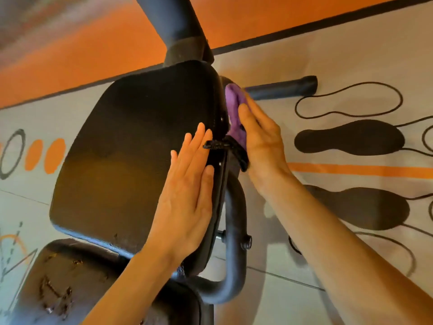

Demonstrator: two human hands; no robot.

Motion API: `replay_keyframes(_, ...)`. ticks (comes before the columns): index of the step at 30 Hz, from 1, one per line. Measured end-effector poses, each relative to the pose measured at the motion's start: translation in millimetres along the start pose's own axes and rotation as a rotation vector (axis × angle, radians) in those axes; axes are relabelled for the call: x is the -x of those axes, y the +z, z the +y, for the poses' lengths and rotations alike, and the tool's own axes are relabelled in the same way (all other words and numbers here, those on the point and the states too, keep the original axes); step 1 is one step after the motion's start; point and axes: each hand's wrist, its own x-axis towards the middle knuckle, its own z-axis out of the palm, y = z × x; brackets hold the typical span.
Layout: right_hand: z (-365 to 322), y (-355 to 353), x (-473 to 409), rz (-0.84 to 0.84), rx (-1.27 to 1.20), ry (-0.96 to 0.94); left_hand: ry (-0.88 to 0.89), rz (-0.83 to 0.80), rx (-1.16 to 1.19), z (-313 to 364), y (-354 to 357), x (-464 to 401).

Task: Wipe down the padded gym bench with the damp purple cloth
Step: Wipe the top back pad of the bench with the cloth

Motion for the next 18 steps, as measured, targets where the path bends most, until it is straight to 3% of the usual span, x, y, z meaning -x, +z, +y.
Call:
replay_keyframes(8, 17.7, 19.1, 60.2, -0.101, -0.178, -0.09, -0.03, 0.018, 0.024, 3.5, 0.7, -3.5)
replay_keyframes(12, 8.5, 21.0, -37.2, -0.033, 0.064, -0.062, -0.03, 0.037, 0.01, 4.0, 2.1, -2.4)
replay_keyframes(14, 4.3, 19.7, -73.8, -0.058, 0.044, -0.063, -0.026, 0.043, -0.006, 3.8, 3.4, -2.2)
replay_keyframes(18, 21.5, 15.0, 3.3, -0.104, -0.089, -0.064, -0.013, 0.053, -0.02, 3.1, 2.9, -2.5)
